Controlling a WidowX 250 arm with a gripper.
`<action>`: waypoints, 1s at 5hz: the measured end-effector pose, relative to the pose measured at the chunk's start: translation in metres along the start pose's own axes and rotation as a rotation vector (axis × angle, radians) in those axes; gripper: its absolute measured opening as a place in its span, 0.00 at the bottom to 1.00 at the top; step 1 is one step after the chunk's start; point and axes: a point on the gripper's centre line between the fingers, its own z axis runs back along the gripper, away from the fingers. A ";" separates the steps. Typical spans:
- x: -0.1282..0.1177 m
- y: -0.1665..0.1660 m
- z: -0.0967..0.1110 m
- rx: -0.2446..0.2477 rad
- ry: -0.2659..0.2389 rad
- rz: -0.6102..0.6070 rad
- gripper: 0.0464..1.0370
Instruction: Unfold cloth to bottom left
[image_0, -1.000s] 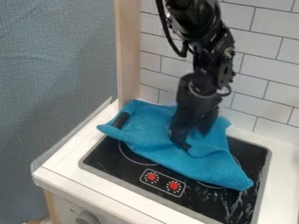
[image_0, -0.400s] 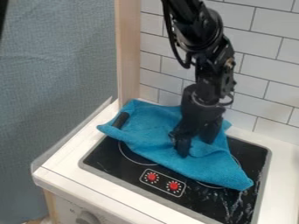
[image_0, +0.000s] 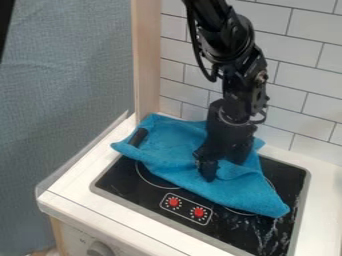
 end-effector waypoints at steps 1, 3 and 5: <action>-0.001 0.004 -0.001 -0.012 -0.001 -0.010 0.61; -0.001 0.008 0.004 -0.029 -0.002 0.015 0.14; -0.001 0.009 0.012 -0.049 0.003 0.028 0.01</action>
